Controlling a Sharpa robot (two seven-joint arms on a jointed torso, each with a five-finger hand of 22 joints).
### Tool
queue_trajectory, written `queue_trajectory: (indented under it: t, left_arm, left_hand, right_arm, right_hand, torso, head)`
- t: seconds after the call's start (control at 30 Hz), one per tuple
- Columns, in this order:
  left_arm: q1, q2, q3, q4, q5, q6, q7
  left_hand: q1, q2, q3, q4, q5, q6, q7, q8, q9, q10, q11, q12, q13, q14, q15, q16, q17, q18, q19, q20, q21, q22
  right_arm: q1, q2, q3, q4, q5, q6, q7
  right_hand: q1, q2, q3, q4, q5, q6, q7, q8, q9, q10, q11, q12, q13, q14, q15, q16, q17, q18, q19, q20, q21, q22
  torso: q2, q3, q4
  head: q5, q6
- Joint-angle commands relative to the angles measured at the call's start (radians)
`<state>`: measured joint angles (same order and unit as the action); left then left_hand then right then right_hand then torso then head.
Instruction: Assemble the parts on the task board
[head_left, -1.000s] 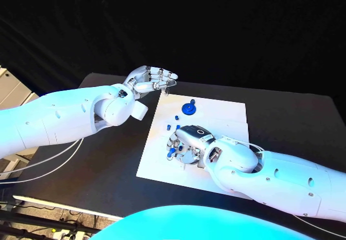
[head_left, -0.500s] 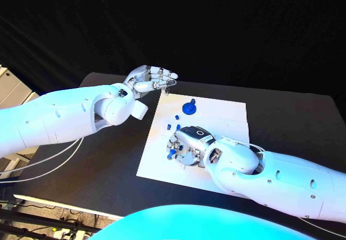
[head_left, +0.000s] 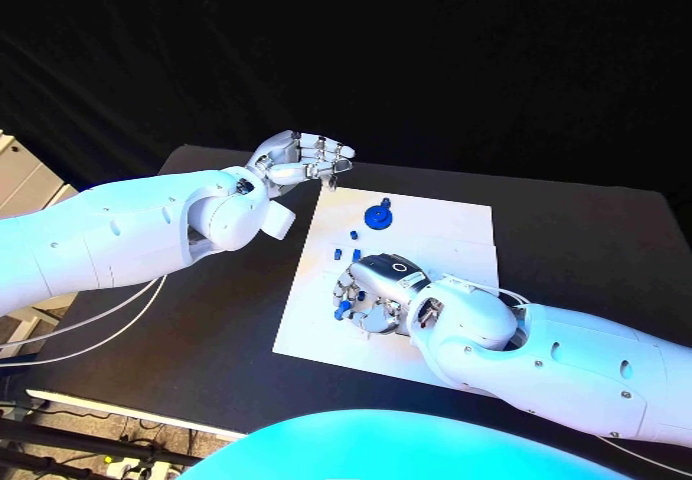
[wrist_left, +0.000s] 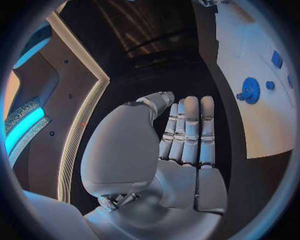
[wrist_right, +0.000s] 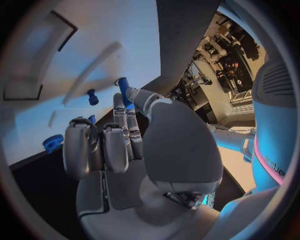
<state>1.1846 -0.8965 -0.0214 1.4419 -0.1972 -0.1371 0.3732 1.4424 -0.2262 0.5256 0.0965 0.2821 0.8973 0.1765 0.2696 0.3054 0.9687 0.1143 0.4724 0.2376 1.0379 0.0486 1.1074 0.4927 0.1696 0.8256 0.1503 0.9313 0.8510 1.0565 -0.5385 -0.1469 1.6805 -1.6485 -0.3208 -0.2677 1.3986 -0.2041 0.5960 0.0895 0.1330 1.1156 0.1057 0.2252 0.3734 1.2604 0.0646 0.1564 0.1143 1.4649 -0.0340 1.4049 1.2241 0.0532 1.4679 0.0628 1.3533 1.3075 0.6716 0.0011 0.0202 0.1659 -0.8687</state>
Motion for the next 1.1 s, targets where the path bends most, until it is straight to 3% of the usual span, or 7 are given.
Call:
queue_trajectory:
  t: [0.03, 0.67, 0.8, 0.9, 0.93, 1.03, 1.1]
  left_arm:
    - [0.000, 0.001, 0.001, 0.001, 0.006, 0.016, 0.005]
    - [0.000, -0.001, 0.001, 0.004, 0.006, 0.020, 0.002]
    - [0.000, -0.001, 0.001, 0.004, 0.006, 0.020, 0.002]
    - [0.000, -0.001, 0.001, 0.004, 0.006, 0.020, 0.002]
    - [0.000, -0.001, 0.001, 0.004, 0.006, 0.020, 0.002]
    - [0.000, -0.002, 0.001, 0.005, 0.006, 0.020, 0.002]
    - [0.000, -0.002, 0.001, 0.005, 0.006, 0.020, 0.002]
  left_hand:
    - [0.008, 0.002, 0.001, -0.005, 0.004, -0.002, 0.004, 0.001, -0.002, -0.006, 0.001, 0.004, -0.001, -0.005, -0.002, -0.004, -0.002, 0.013, 0.002, -0.001, -0.003, 0.001]
    - [0.008, 0.003, 0.001, -0.006, 0.004, -0.002, 0.004, 0.000, -0.002, -0.008, 0.002, 0.004, -0.002, -0.006, -0.002, -0.004, -0.002, 0.013, 0.001, 0.000, -0.002, 0.002]
    - [0.008, 0.003, 0.001, -0.006, 0.004, -0.002, 0.004, 0.000, -0.002, -0.008, 0.002, 0.004, -0.002, -0.006, -0.002, -0.004, -0.002, 0.013, 0.001, 0.000, -0.002, 0.002]
    - [0.008, 0.003, 0.001, -0.006, 0.004, -0.002, 0.004, 0.000, -0.002, -0.008, 0.002, 0.004, -0.002, -0.006, -0.002, -0.004, -0.002, 0.013, 0.001, 0.000, -0.002, 0.002]
    - [0.008, 0.003, 0.001, -0.006, 0.004, -0.002, 0.004, 0.000, -0.002, -0.008, 0.002, 0.004, -0.002, -0.006, -0.002, -0.004, -0.002, 0.013, 0.001, 0.000, -0.002, 0.002]
    - [0.008, 0.003, 0.001, -0.006, 0.004, -0.002, 0.004, 0.000, -0.002, -0.008, 0.002, 0.004, -0.002, -0.006, -0.002, -0.004, -0.002, 0.013, 0.001, 0.000, -0.002, 0.002]
    - [0.008, 0.003, 0.001, -0.006, 0.004, -0.002, 0.004, 0.000, -0.002, -0.008, 0.002, 0.004, -0.002, -0.006, -0.002, -0.004, -0.002, 0.013, 0.001, 0.000, -0.002, 0.002]
  right_arm:
    - [-0.002, 0.006, -0.001, -0.006, -0.019, 0.025, -0.009]
    - [-0.009, 0.024, -0.006, -0.019, -0.081, 0.041, -0.055]
    - [-0.009, 0.026, -0.007, -0.021, -0.069, 0.037, -0.037]
    - [-0.009, 0.025, -0.007, -0.022, -0.059, 0.025, -0.026]
    - [-0.009, 0.024, -0.007, -0.022, -0.057, 0.017, -0.023]
    - [-0.009, 0.020, -0.008, -0.020, -0.053, -0.013, -0.016]
    - [-0.009, 0.016, -0.008, -0.018, -0.052, -0.033, -0.013]
  right_hand:
    - [0.001, 0.011, 0.002, -0.007, 0.004, 0.006, 0.000, 0.004, 0.042, 0.035, -0.027, -0.001, 0.001, 0.042, -0.006, 0.004, 0.000, -0.013, 0.059, -0.005, -0.004, 0.190]
    - [-0.008, 0.005, 0.002, -0.013, 0.005, -0.002, 0.002, 0.003, 0.046, 0.032, -0.025, -0.008, 0.004, 0.041, -0.005, 0.001, -0.005, -0.012, 0.058, -0.004, -0.008, 0.189]
    - [-0.034, -0.017, -0.001, -0.011, 0.004, -0.027, 0.008, -0.009, 0.045, 0.017, -0.019, -0.023, 0.005, 0.039, 0.001, -0.001, -0.010, -0.010, 0.054, 0.000, -0.024, 0.185]
    - [-0.084, -0.067, -0.022, 0.004, 0.044, -0.096, 0.024, -0.050, 0.032, -0.066, 0.007, -0.068, -0.006, 0.035, 0.023, -0.006, -0.023, -0.001, 0.040, 0.015, -0.078, 0.169]
    - [-0.095, -0.080, -0.043, 0.004, 0.040, -0.133, 0.017, -0.071, 0.026, -0.101, 0.013, -0.078, -0.010, 0.028, 0.029, -0.017, -0.043, 0.004, 0.031, 0.020, -0.114, 0.158]
    - [-0.095, -0.074, -0.124, 0.003, 0.022, -0.173, 0.013, -0.095, 0.020, -0.159, 0.022, -0.072, -0.011, 0.010, 0.035, -0.038, -0.085, 0.017, 0.013, 0.031, -0.188, 0.133]
    - [-0.062, -0.049, -0.219, 0.017, 0.018, -0.186, 0.004, -0.107, 0.017, -0.199, 0.026, -0.037, -0.004, 0.005, 0.039, -0.040, -0.095, 0.020, 0.011, 0.037, -0.207, 0.125]
  torso:
    - [0.000, -0.0004, -0.0002]
    - [0.000, -0.0006, 0.0006]
    - [0.000, -0.0005, -0.0002]
    - [0.000, -0.0005, -0.0004]
    - [0.000, -0.0005, -0.0004]
    - [-0.001, -0.0005, -0.0008]
    - [-0.001, -0.0003, -0.0008]
  head:
    - [-0.002, 0.002]
    - [-0.004, 0.004]
    - [-0.004, 0.004]
    - [-0.003, 0.004]
    - [-0.003, 0.004]
    - [-0.004, 0.006]
    - [-0.004, 0.007]
